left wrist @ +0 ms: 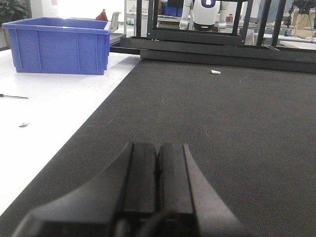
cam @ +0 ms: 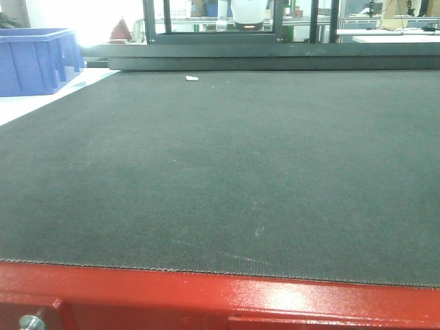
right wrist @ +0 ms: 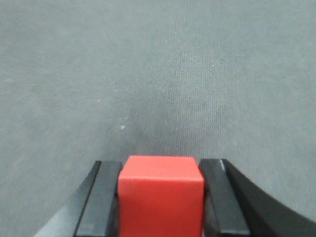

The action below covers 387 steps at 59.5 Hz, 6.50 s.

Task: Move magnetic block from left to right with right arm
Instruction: 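Close the right gripper on the red cube and lift it, then hold the red cube raised in the right gripper, then drive the base away from the table carrying the cube, then drive past the black office chair toward the other table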

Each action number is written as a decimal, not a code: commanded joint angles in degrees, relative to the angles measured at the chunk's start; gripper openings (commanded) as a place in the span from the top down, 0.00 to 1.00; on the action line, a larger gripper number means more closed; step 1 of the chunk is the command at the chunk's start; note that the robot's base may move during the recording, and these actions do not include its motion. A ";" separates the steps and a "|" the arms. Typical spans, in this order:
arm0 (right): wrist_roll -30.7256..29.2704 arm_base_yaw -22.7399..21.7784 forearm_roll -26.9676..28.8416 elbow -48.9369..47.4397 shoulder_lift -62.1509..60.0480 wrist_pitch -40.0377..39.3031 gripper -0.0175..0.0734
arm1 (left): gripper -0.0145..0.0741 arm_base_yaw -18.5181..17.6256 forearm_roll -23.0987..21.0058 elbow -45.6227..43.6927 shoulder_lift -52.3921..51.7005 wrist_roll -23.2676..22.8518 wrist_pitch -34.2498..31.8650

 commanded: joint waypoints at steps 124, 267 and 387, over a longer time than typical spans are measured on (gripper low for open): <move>-0.62 -0.07 -0.35 1.38 -31.35 -5.83 0.57 | 0.97 -0.11 0.00 0.55 -0.77 -0.25 -5.08; -0.62 -0.07 -0.35 1.38 -31.35 -5.83 0.57 | 0.97 -0.11 0.00 0.55 -0.77 -0.25 -5.08; -0.62 -0.07 -0.35 1.38 -31.35 -5.95 0.57 | 0.97 -0.11 0.00 0.55 -0.79 -0.25 -5.08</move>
